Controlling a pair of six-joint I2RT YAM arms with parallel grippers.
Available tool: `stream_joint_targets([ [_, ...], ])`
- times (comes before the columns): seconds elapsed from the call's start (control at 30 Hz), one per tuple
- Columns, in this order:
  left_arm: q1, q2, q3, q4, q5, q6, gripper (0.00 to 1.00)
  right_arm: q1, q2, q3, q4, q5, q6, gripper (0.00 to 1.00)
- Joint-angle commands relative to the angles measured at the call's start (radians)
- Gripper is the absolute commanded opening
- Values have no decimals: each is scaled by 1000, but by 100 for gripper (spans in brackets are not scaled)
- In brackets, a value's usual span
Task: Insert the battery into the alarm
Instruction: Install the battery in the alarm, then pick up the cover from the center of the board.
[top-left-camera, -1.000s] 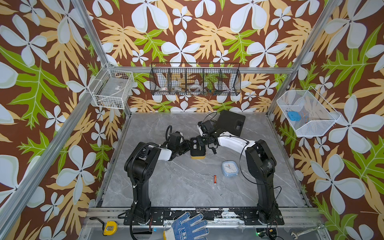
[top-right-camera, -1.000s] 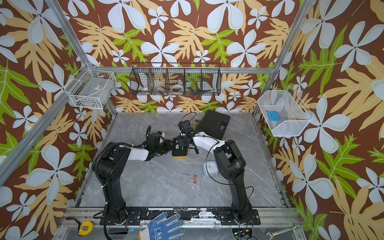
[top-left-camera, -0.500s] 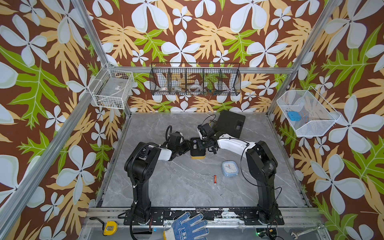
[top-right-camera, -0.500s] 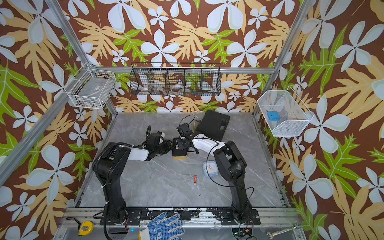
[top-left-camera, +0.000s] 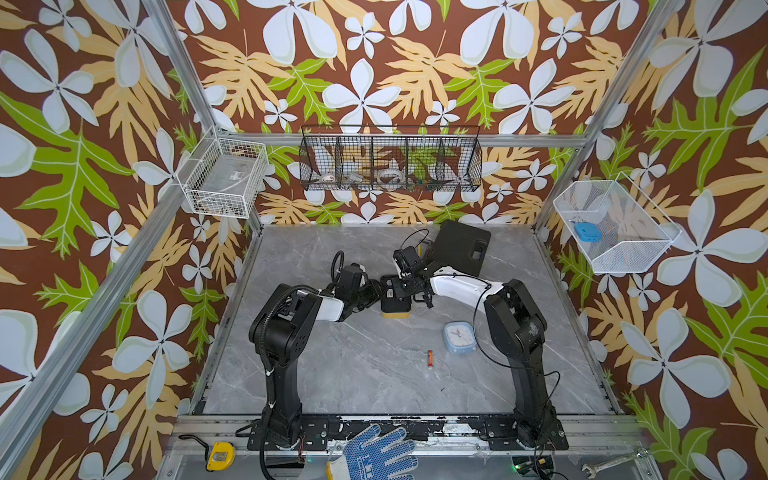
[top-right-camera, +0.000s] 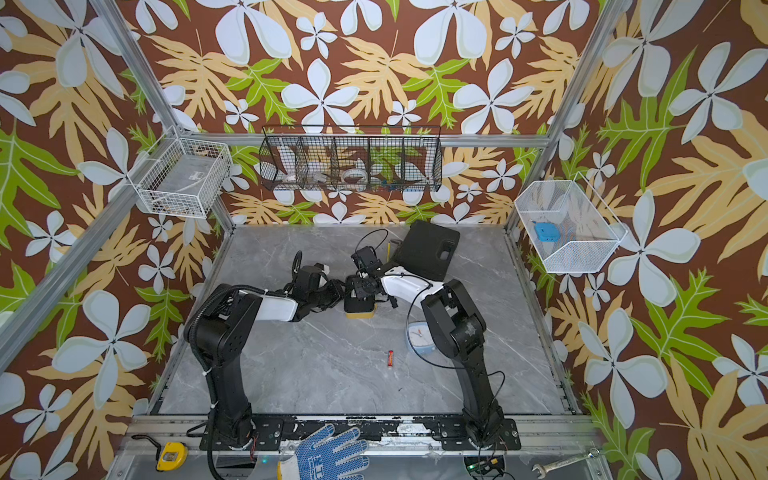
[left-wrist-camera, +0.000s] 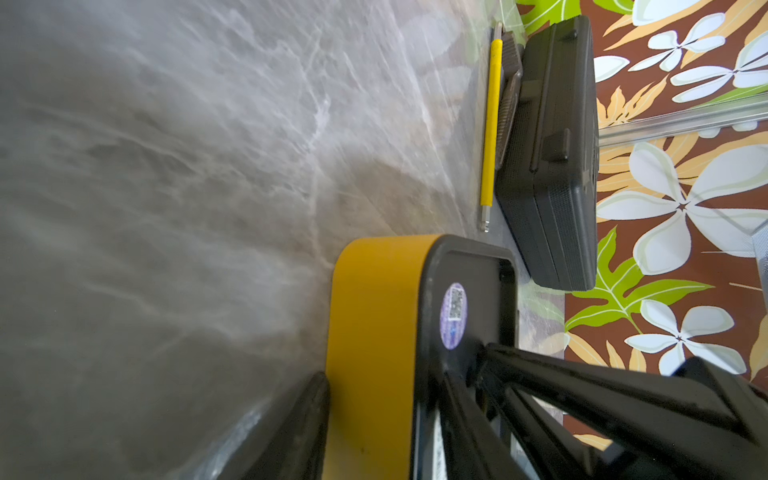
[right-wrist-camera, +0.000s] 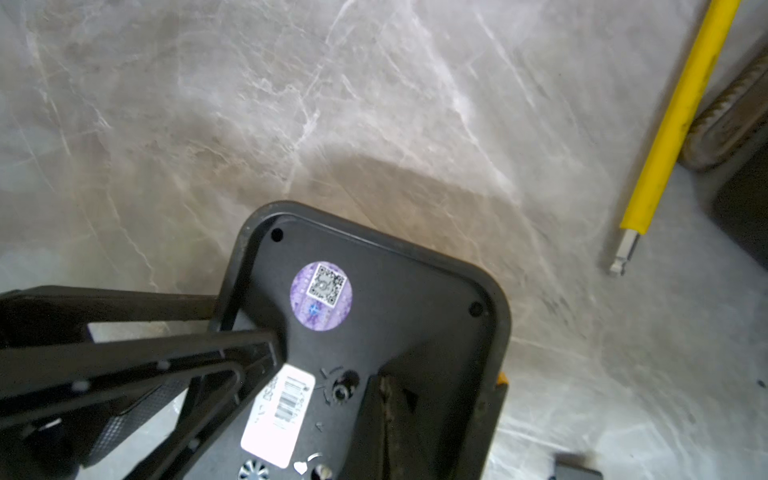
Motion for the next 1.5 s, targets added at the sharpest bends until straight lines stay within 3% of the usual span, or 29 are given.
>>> stream_joint_targets([
  [0.0, -3, 22, -12, -219, -61, 11, 44, 1, 26, -34, -111, -36, 20, 0],
  [0.17, -4, 10, -19, -216, -67, 6, 44, 1, 0, -42, -96, -52, 4, 2],
  [0.3, -4, -6, -33, -205, -71, -6, 44, -2, -92, -9, -52, -22, -57, 26],
  [0.43, -5, -15, -35, -197, -67, -15, 45, -45, -178, 2, -37, -38, -90, 33],
  [0.6, -15, -27, -26, -193, -66, -19, 45, -147, -264, -98, -34, -115, -141, 35],
  [0.8, -27, -34, -23, -190, -62, -29, 46, -290, -245, -213, -42, -293, -206, 33],
  [0.93, -28, -41, -29, -193, -64, -30, 46, -306, -187, -195, -75, -315, -259, 33],
  [1.47, -28, -29, -10, -230, -64, -18, 46, -324, -132, -228, -44, -399, -231, 31],
])
